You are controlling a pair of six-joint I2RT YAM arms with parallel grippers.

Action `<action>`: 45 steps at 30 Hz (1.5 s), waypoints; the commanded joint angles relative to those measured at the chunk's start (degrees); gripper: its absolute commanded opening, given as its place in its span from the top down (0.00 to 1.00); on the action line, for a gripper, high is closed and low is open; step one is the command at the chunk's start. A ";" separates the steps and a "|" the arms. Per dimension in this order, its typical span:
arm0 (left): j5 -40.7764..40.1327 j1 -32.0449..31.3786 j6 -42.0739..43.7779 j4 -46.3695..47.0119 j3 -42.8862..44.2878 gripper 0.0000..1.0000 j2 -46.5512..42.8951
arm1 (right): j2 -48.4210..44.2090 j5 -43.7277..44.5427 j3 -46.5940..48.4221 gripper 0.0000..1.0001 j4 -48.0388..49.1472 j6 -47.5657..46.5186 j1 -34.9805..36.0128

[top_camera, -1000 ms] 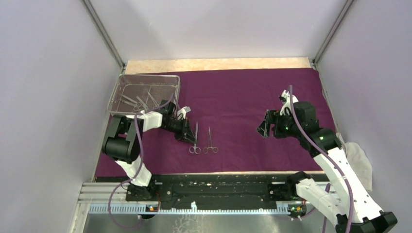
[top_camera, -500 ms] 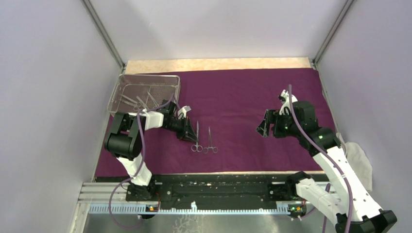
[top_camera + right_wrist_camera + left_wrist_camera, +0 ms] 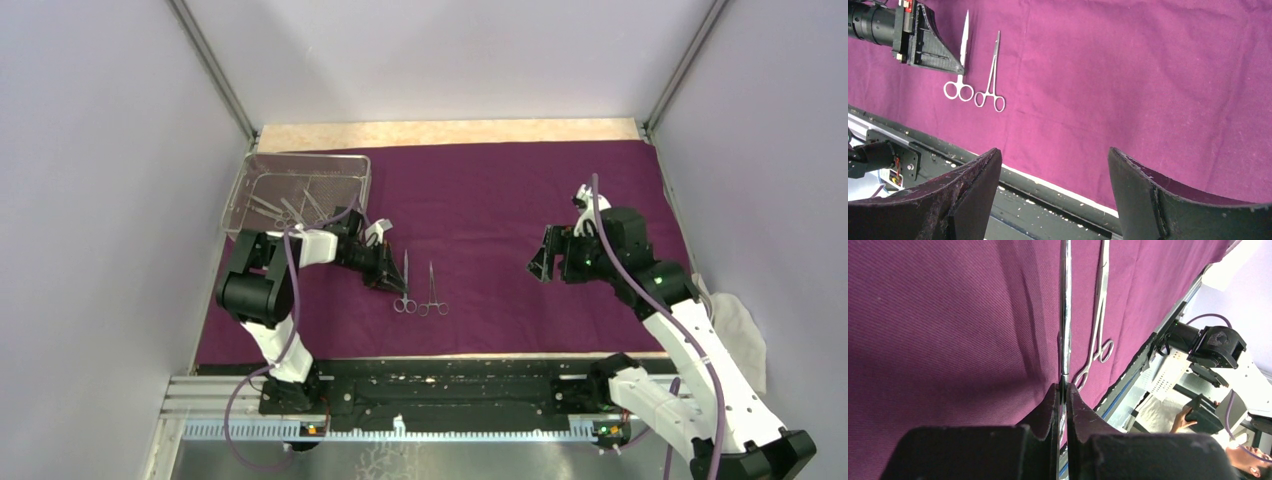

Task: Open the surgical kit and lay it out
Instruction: Place the medical item in the surgical kit.

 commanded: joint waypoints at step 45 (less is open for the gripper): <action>-24.01 -4.43 -6.06 -10.45 2.92 0.49 -10.08 | -0.40 0.30 -0.40 0.22 2.79 0.36 -0.31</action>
